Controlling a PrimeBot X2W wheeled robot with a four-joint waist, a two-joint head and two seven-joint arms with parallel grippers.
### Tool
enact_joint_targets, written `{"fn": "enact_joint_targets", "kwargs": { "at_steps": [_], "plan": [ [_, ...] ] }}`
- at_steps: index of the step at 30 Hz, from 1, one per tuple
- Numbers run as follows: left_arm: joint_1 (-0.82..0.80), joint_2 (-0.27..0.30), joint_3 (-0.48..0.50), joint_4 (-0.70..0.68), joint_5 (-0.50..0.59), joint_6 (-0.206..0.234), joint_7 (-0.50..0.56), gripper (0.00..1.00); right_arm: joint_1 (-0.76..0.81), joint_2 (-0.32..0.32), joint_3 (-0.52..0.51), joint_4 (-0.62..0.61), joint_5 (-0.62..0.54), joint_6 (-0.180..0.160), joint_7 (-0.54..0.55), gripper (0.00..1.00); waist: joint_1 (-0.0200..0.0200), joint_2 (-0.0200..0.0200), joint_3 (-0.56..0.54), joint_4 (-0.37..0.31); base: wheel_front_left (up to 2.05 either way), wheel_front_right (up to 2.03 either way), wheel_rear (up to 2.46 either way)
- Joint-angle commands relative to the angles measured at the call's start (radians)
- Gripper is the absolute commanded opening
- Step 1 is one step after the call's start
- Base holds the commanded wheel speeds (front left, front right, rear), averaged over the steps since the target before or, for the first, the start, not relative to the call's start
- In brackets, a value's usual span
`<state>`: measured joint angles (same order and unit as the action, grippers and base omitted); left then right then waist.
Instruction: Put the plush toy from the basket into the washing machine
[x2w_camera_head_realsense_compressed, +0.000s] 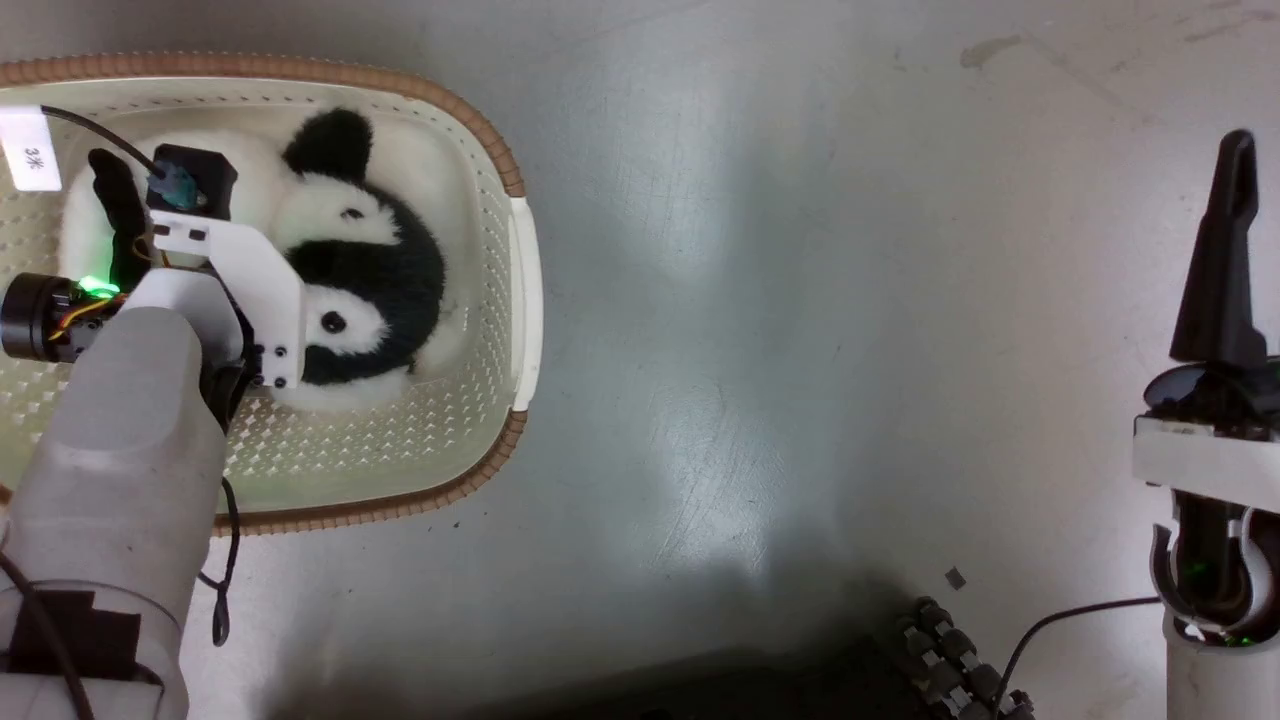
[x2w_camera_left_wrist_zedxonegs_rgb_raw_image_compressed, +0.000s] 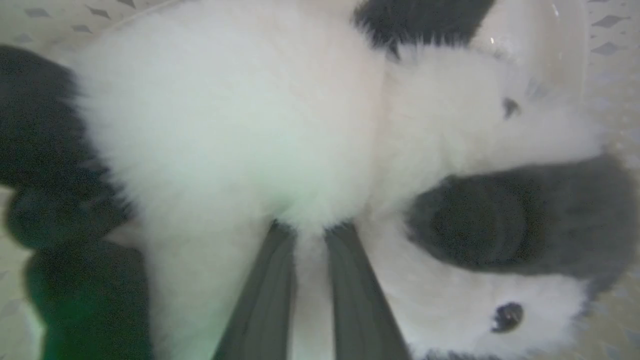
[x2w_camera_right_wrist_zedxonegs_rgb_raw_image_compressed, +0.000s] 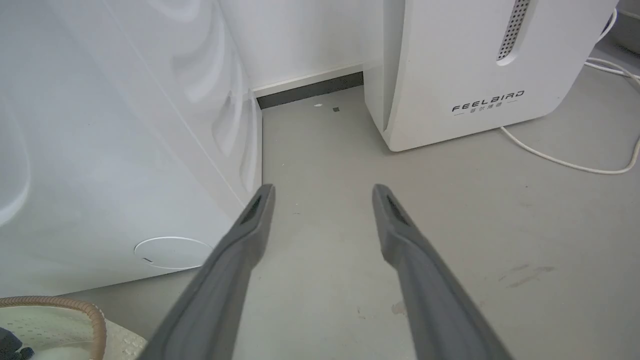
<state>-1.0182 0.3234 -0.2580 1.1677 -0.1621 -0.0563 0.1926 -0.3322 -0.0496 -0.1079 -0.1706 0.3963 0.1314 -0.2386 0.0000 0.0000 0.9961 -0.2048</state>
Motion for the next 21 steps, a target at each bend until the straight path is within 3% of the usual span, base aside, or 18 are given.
{"fn": "enact_joint_targets", "kwargs": {
  "at_steps": [1,11,21],
  "plan": [
    [0.008,0.013,-0.013,0.071,-0.01,-0.004,0.015,0.0,-0.029,-0.001,-0.007,-0.005,0.015,-0.001,-0.013,1.0,0.0,0.0,0.003,-0.007,0.0,0.0,0.0],
    [0.009,0.01,-0.033,0.123,-0.033,-0.01,-0.026,0.0,-0.041,-0.001,-0.013,0.014,0.033,-0.001,-0.023,1.0,0.0,0.0,-0.074,-0.007,0.0,0.0,0.0],
    [0.097,-0.051,-0.049,0.123,-0.055,-0.029,-0.131,0.0,0.013,-0.001,-0.02,0.062,-0.002,-0.001,-0.023,1.0,0.0,0.0,-0.273,0.043,0.0,0.0,0.0]
  ]
}}
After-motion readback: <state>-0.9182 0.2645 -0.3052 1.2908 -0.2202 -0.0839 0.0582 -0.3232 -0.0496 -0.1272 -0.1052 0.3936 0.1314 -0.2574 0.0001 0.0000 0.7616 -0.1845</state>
